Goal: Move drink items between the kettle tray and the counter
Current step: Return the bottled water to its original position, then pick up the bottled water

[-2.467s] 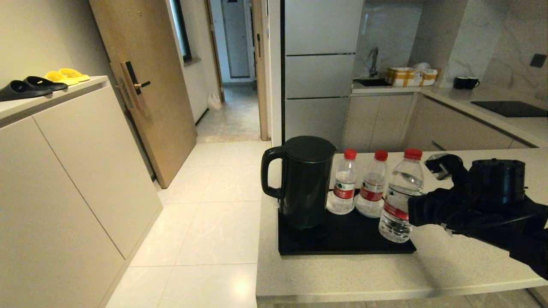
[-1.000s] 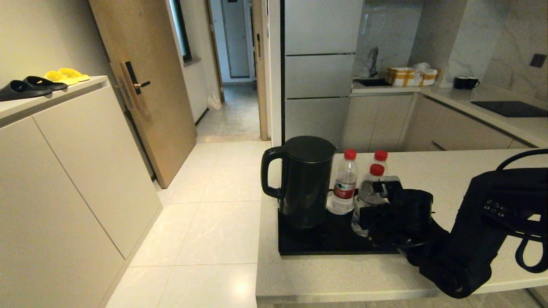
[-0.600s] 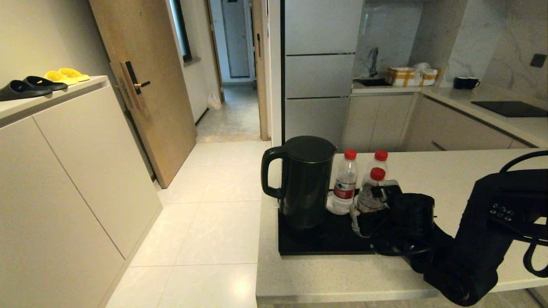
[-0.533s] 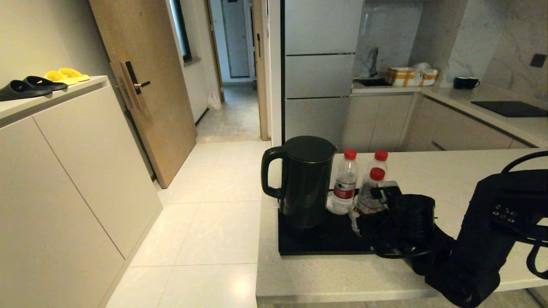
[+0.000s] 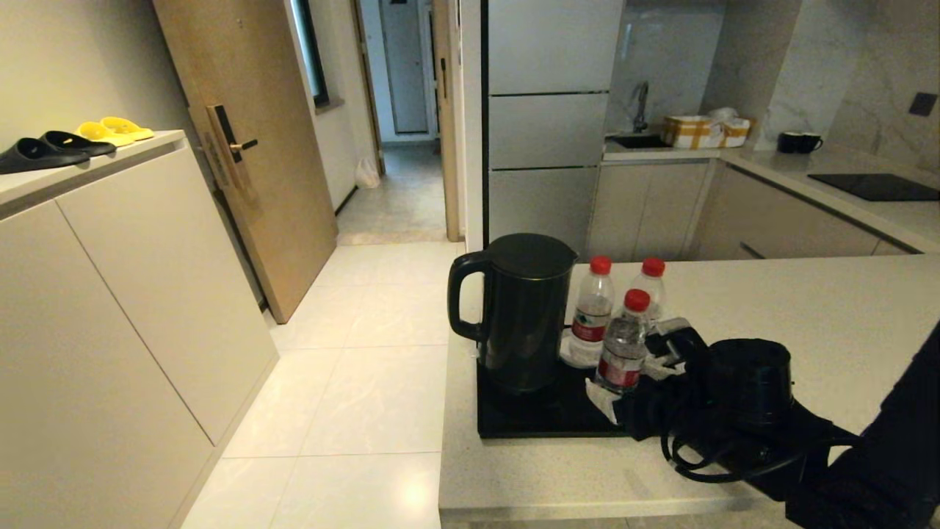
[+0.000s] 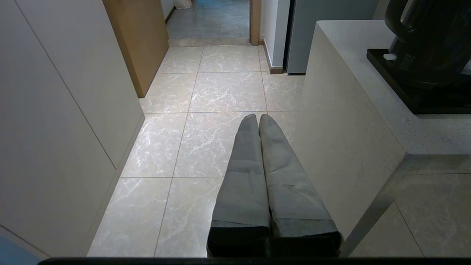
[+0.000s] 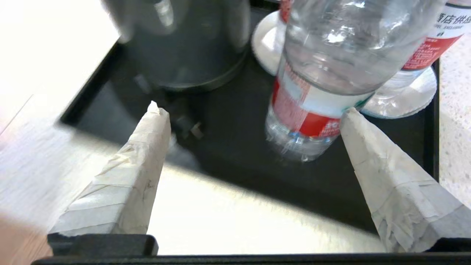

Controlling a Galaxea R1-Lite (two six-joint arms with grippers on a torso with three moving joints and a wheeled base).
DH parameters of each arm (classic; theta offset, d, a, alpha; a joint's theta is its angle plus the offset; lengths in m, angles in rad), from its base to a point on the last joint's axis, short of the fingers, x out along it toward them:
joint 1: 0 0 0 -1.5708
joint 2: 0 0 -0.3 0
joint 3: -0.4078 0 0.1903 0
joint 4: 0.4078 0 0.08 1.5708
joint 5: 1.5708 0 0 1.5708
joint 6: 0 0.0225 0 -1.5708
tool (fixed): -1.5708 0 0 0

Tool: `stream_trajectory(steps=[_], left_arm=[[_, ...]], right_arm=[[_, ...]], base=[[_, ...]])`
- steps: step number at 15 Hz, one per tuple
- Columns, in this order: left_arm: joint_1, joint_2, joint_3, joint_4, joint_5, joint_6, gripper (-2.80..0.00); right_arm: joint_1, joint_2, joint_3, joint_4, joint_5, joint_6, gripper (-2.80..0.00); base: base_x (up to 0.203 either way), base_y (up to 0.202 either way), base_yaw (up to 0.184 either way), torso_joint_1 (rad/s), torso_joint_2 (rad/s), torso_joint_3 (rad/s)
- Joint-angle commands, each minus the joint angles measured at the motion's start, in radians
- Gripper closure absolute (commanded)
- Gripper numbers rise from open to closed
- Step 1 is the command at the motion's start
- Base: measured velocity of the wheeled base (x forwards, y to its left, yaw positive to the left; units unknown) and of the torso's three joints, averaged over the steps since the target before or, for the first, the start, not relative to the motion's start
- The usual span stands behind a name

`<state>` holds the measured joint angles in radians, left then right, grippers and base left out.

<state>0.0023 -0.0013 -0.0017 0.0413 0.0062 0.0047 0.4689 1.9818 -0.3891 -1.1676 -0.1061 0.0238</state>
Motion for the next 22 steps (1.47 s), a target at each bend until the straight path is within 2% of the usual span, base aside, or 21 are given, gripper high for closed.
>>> stream_trajectory(steps=[1, 3, 5, 7, 9, 10, 12, 14, 15, 18, 22], left_arm=[[0.001, 0.001, 0.0, 0.0, 0.001, 0.0, 0.0], [0.001, 0.001, 0.0, 0.0, 0.001, 0.0, 0.0], [0.001, 0.001, 0.0, 0.0, 0.001, 0.0, 0.0], [0.0, 0.001, 0.0, 0.0, 0.0, 0.0, 0.0], [0.001, 0.001, 0.0, 0.0, 0.001, 0.0, 0.0], [0.001, 0.001, 0.0, 0.0, 0.001, 0.0, 0.0], [0.001, 0.001, 0.0, 0.0, 0.001, 0.0, 0.0], [0.0, 0.001, 0.0, 0.0, 0.001, 0.0, 0.0], [0.001, 0.001, 0.0, 0.0, 0.0, 0.0, 0.0], [0.001, 0.001, 0.0, 0.0, 0.001, 0.0, 0.0], [0.001, 0.001, 0.0, 0.0, 0.001, 0.0, 0.0]], right_arm=[[-0.012, -0.078, 0.003, 0.065, 0.015, -0.001, -2.8], [-0.018, -0.143, 0.007, 0.087, 0.022, -0.005, -2.8], [-0.018, -0.254, 0.017, 0.167, 0.024, 0.007, -2.8], [-0.018, -0.377, -0.01, 0.307, 0.035, 0.098, -2.8], [-0.026, -0.501, -0.065, 0.516, 0.037, 0.136, -2.8], [-0.032, -0.564, -0.085, 0.633, 0.036, 0.147, 0.0], [-0.047, -0.637, -0.122, 0.791, 0.01, 0.171, 0.0], [-0.052, -0.706, -0.178, 0.929, -0.105, 0.182, 0.0], [-0.056, -0.743, -0.203, 0.992, -0.137, 0.184, 0.0], [-0.066, -0.884, -0.247, 1.204, -0.189, 0.187, 0.0], [-0.073, -1.061, -0.27, 1.42, -0.307, 0.223, 0.0]], base=[[0.0, 0.0, 0.0, 0.0, 0.0, 0.0], [0.0, 0.0, 0.0, 0.0, 0.0, 0.0], [0.0, 0.0, 0.0, 0.0, 0.0, 0.0], [0.0, 0.0, 0.0, 0.0, 0.0, 0.0], [0.0, 0.0, 0.0, 0.0, 0.0, 0.0], [0.0, 0.0, 0.0, 0.0, 0.0, 0.0], [0.0, 0.0, 0.0, 0.0, 0.0, 0.0], [0.0, 0.0, 0.0, 0.0, 0.0, 0.0], [0.0, 0.0, 0.0, 0.0, 0.0, 0.0], [0.0, 0.0, 0.0, 0.0, 0.0, 0.0], [0.0, 0.0, 0.0, 0.0, 0.0, 0.0]])
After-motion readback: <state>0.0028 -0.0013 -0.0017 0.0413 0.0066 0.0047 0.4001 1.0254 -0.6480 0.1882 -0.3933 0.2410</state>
